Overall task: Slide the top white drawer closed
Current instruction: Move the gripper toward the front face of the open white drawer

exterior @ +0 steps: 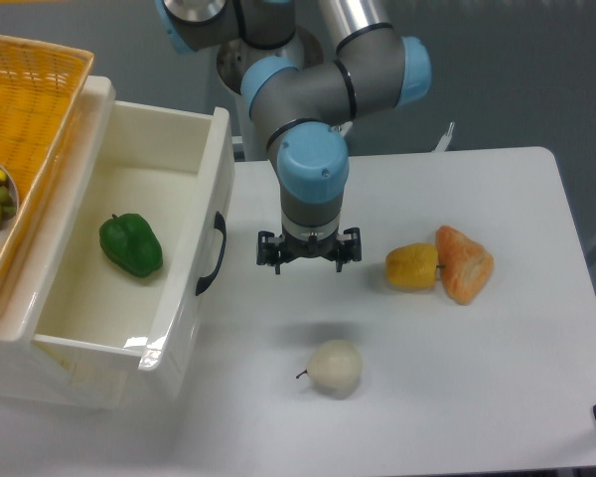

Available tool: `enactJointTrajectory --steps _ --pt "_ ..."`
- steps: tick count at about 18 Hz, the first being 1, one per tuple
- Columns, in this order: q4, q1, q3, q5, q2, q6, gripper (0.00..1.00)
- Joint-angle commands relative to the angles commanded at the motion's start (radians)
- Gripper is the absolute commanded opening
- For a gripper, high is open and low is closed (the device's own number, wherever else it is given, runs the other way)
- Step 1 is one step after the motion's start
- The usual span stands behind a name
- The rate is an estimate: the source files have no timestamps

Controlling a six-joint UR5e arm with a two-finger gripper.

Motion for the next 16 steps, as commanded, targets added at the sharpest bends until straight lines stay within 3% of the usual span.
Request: enactJointTrajectory --steps 16 --pt "0.006 -0.043 0.005 -0.026 -0.008 -0.002 1.00"
